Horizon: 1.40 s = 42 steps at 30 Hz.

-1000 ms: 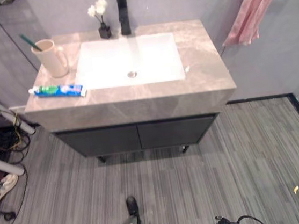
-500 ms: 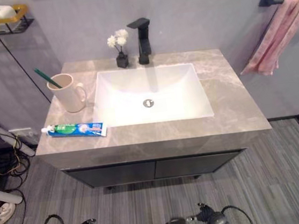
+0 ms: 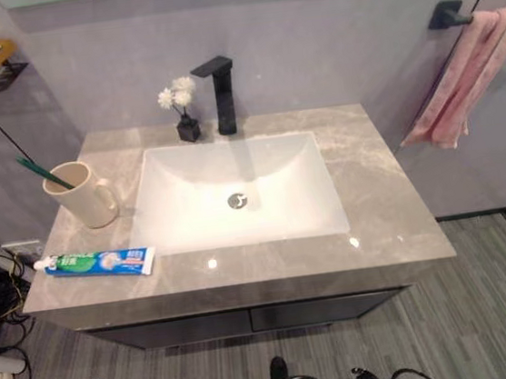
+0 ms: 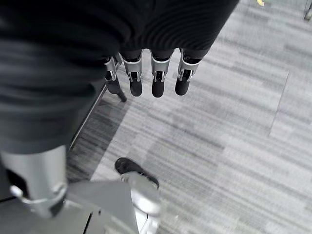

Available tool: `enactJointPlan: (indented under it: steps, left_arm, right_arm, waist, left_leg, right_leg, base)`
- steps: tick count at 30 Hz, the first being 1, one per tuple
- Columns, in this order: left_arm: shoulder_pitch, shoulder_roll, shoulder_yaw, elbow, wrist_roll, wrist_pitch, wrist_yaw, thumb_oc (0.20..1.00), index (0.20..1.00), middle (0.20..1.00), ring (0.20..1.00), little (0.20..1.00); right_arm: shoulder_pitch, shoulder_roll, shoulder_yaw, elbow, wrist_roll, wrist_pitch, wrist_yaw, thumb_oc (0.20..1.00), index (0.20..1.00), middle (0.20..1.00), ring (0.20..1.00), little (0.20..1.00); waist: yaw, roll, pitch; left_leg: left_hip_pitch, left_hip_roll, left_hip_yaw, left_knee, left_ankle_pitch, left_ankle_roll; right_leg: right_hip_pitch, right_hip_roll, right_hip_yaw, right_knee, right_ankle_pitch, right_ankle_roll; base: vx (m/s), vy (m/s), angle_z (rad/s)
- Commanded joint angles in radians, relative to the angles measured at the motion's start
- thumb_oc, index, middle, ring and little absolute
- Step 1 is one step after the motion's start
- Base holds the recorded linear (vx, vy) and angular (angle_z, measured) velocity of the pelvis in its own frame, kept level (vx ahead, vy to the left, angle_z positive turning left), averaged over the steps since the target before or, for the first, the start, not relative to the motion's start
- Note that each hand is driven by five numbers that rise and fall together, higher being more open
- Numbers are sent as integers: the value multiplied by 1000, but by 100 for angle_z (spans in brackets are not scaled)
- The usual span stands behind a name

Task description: Put brush and paste in cup on sink, flatten towel.

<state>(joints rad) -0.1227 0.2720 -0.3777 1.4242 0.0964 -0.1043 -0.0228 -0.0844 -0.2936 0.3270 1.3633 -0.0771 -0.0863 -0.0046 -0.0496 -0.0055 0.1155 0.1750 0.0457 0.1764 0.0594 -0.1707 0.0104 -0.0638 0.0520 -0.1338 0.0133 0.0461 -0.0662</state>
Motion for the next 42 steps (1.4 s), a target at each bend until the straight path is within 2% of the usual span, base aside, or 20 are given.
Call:
enactJointPlan:
  steps: [1, 2, 6, 8, 9, 10, 14, 16, 19, 23, 30, 36, 37, 40, 41, 42]
  left_arm:
    - [-3, 9, 4, 32, 11, -16, 20, 1000, 1000, 1000, 1000, 1000]
    - [-6, 6, -2, 30, 16, -16, 23, 1000, 1000, 1000, 1000, 1000]
    - [-24, 7, -13, 21, 18, -18, 30, 1000, 1000, 1000, 1000, 1000]
    - [-32, 9, -19, 12, 20, -21, 33, 1000, 1000, 1000, 1000, 1000]
    - [-39, 6, -27, 2, 21, -21, 41, 1000, 1000, 1000, 1000, 1000]
    - [-39, 6, -28, 2, 21, -21, 41, 1000, 1000, 1000, 1000, 1000]
    - [-40, 7, -26, 2, 14, -24, 48, 1000, 1000, 1000, 1000, 1000]
    - [-33, 4, -26, 8, 15, -26, 48, 1000, 1000, 1000, 1000, 1000]
    - [-23, -2, -30, 15, 30, -24, 46, 1000, 1000, 1000, 1000, 1000]
    - [-24, -9, -43, 11, 40, -29, 47, 1000, 1000, 1000, 1000, 1000]
    - [-26, 4, -26, -8, 15, -41, 61, 1000, 1000, 1000, 1000, 1000]
    - [-43, 11, -33, -36, 22, -51, 79, 1000, 1000, 1000, 1000, 1000]
    - [-106, 27, -41, -33, 21, -39, 95, 1000, 1000, 1000, 1000, 1000]
    - [90, 14, -88, -186, 105, -87, 90, 1000, 1000, 1000, 1000, 1000]
    - [174, 74, -115, -372, 131, -117, 43, 1000, 1000, 1000, 1000, 1000]
    - [179, 79, -114, -381, 129, -113, 39, 1000, 1000, 1000, 1000, 1000]
  right_arm:
    - [-32, -31, 29, 38, 3, -12, -10, 1000, 1000, 1000, 1000, 1000]
    - [-44, -45, 26, 26, 13, -16, -17, 1000, 1000, 1000, 1000, 1000]
    - [-67, -67, 30, 7, 21, -21, -20, 1000, 1000, 1000, 1000, 1000]
    - [-72, -78, 31, 4, 20, -21, -26, 1000, 1000, 1000, 1000, 1000]
    - [-71, -84, 25, 14, 21, -16, -30, 1000, 1000, 1000, 1000, 1000]
    - [-71, -84, 25, 14, 21, -16, -30, 1000, 1000, 1000, 1000, 1000]
    - [-60, -79, 21, 41, 15, -14, -31, 1000, 1000, 1000, 1000, 1000]
    - [-48, -79, 11, 55, 14, -14, -31, 1000, 1000, 1000, 1000, 1000]
    - [-27, -78, -9, 73, 16, -7, -28, 1000, 1000, 1000, 1000, 1000]
    - [-20, -65, -9, 82, 9, -2, -26, 1000, 1000, 1000, 1000, 1000]
    - [-45, -31, 45, 51, -30, -4, -24, 1000, 1000, 1000, 1000, 1000]
    - [-69, -15, 100, 49, -85, -1, -27, 1000, 1000, 1000, 1000, 1000]
    - [-75, -6, 119, 54, -111, 3, -24, 1000, 1000, 1000, 1000, 1000]
    - [-72, -9, 119, 55, -114, -7, -51, 1000, 1000, 1000, 1000, 1000]
    - [-82, -45, 106, 58, -97, -19, -57, 1000, 1000, 1000, 1000, 1000]
    - [-81, -44, 106, 58, -97, -19, -57, 1000, 1000, 1000, 1000, 1000]
  waist:
    - [-4, -13, -24]
    - [-5, -14, -20]
    - [-9, -15, -3]
    - [-16, -15, 0]
    - [-21, -20, -2]
    - [-21, -20, -2]
    - [-23, -24, -19]
    - [-26, -15, -27]
    - [-32, 16, -47]
    - [-35, 39, -57]
    - [-3, 27, -64]
    - [17, 8, -74]
    - [11, 3, -80]
    - [75, -3, -54]
    - [114, 3, -38]
    - [110, 1, -39]
  left_leg:
    - [-120, -78, -8, -39, 47, 31]
    - [-139, -69, -7, 2, 39, 16]
    - [-189, -49, 11, 114, 16, -9]
    - [-204, -30, 38, 128, 24, -19]
    - [-201, -8, 59, 94, 55, -28]
    - [-199, -9, 59, 90, 57, -28]
    - [-175, 3, 14, 11, 100, -31]
    - [-161, 7, 2, -34, 120, -34]
    - [-110, 2, 14, -122, 130, -35]
    - [-85, -20, 12, -145, 119, -21]
    - [-67, -47, 16, -147, 89, 11]
    - [-68, -53, -1, -147, 77, 15]
    - [-63, -52, 2, -147, 74, 12]
    - [-72, -59, -51, -147, 81, 15]
    - [-86, -64, -94, -147, 95, 15]
    - [-87, -65, -98, -147, 96, 15]
  right_leg:
    - [69, 2, 87, 39, -150, 73]
    - [89, 2, 84, 4, -143, 64]
    - [110, -3, 72, -28, -138, 47]
    - [121, -8, 55, -48, -136, 41]
    - [126, -18, 40, -52, -137, 36]
    - [126, -18, 39, -52, -137, 36]
    - [122, -24, 44, -48, -141, 31]
    - [123, -29, 41, -50, -144, 32]
    - [133, -30, 35, -62, -148, 44]
    - [147, -49, 40, -82, -131, 62]
    - [161, -73, 64, -92, -113, 88]
    - [169, -79, 49, -100, -113, 96]
    - [173, -78, 51, -100, -115, 98]
    - [187, -86, -5, -99, -124, 96]
    - [191, -91, -51, -95, -128, 98]
    - [192, -91, -55, -95, -129, 98]
  base:
    - [45, -283, 6]
    - [44, -284, 10]
    - [-6, -210, 10]
    - [-13, -171, 23]
    - [-11, -113, 22]
    - [-1, -90, 30]
    - [39, 0, 15]
    - [53, 92, -10]
    - [81, 183, 1]
    - [75, 252, -4]
    - [43, 167, -7]
    - [18, 63, 1]
    - [23, 19, 10]
    - [-50, -13, 6]
    - [-72, -26, 38]
    - [-67, -23, 77]
